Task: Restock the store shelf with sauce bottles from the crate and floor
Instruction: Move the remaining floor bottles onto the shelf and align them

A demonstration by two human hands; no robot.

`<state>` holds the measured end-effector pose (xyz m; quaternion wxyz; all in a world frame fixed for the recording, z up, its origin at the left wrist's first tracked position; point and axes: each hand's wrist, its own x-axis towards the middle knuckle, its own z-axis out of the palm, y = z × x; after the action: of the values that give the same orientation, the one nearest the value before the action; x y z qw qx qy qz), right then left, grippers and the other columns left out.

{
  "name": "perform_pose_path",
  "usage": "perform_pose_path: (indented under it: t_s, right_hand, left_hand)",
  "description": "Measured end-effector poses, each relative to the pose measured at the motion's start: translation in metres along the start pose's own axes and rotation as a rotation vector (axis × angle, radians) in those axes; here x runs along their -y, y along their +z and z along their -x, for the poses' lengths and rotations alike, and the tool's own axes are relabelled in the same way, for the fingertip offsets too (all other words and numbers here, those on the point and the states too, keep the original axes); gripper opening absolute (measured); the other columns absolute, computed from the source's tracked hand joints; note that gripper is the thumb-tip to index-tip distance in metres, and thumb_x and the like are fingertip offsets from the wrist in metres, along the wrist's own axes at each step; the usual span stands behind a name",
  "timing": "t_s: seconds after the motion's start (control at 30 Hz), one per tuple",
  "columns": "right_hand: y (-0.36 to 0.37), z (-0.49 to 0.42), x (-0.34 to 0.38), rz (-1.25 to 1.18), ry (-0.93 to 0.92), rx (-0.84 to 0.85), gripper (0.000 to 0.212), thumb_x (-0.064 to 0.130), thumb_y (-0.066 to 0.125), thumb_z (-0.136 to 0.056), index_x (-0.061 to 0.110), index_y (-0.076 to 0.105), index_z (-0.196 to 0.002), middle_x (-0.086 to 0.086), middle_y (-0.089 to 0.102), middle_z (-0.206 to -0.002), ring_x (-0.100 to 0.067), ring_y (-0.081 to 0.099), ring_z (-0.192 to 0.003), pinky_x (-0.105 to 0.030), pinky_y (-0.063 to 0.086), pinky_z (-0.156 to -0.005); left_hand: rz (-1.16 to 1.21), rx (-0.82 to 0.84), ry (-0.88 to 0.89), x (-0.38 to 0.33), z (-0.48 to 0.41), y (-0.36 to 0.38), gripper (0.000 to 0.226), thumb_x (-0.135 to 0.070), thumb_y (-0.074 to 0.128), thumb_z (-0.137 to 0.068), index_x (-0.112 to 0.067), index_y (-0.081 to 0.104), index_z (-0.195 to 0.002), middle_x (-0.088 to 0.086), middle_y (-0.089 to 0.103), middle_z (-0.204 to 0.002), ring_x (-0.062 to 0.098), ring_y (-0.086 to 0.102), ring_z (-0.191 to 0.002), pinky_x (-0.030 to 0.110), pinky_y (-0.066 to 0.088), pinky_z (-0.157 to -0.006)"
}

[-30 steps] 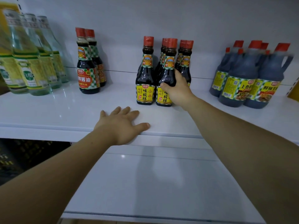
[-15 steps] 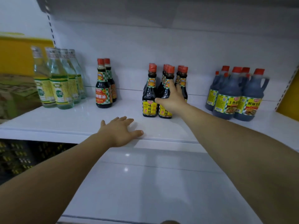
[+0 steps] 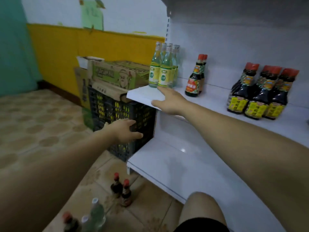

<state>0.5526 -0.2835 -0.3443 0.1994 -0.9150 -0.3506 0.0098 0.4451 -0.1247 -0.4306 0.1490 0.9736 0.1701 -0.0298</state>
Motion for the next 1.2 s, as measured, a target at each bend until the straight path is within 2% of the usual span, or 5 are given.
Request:
perform_pose_path:
  t_s: [0.3,0.6,0.7,1.0,1.2]
  right_hand:
    - [0.207,-0.002,0.079,-0.007,-0.124,0.429,0.076,0.053,0.05,-0.095,0.027,0.012,-0.156,0.003,0.007,-0.163,-0.023,0.016,-0.148,-0.041,0.025,-0.117]
    - [0.348,-0.005,0.077,0.01,-0.147,0.786,0.071,0.043,0.051,-0.097,0.02,0.016,-0.155,-0.007,0.018,-0.161,-0.031,0.026,-0.144,-0.039,0.031,-0.11]
    - [0.388,-0.01,0.071,-0.007,-0.134,0.842,0.067,0.036,0.053,-0.097,0.011,0.024,-0.152,-0.012,0.03,-0.155,-0.034,0.04,-0.135,-0.042,0.039,-0.106]
    - [0.512,-0.023,0.039,0.026,-0.133,1.015,0.068,0.024,0.053,-0.097,0.022,0.018,-0.155,-0.009,0.024,-0.159,-0.029,0.032,-0.141,-0.035,0.033,-0.111]
    - [0.545,-0.021,0.035,0.044,-0.175,0.929,0.031,0.018,0.048,-0.098,0.015,0.043,-0.129,-0.014,0.058,-0.125,-0.035,0.056,-0.106,-0.036,0.043,-0.076]
  left_hand:
    - [0.21,0.192,-0.406,0.167,0.086,0.106,0.085,-0.054,0.06,-0.085,-0.021,0.019,-0.152,0.004,0.015,-0.16,0.025,0.02,-0.145,0.038,0.024,-0.115]
    - [0.284,0.359,-0.581,0.223,0.099,0.196,0.085,-0.042,0.065,-0.085,-0.018,0.019,-0.152,0.006,0.025,-0.157,0.025,0.032,-0.14,0.031,0.033,-0.108]
    - [0.34,0.374,-0.579,0.234,0.083,0.222,0.083,-0.043,0.063,-0.086,-0.017,0.02,-0.152,0.006,0.027,-0.156,0.024,0.033,-0.139,0.031,0.032,-0.109]
    - [0.508,0.466,-0.602,0.264,0.027,0.294,0.078,-0.038,0.059,-0.089,-0.014,0.019,-0.152,0.009,0.025,-0.157,0.026,0.032,-0.14,0.033,0.03,-0.112]
    - [0.588,0.496,-0.672,0.281,0.016,0.317,0.07,-0.033,0.058,-0.091,-0.012,0.025,-0.149,0.01,0.032,-0.153,0.026,0.036,-0.137,0.033,0.031,-0.109]
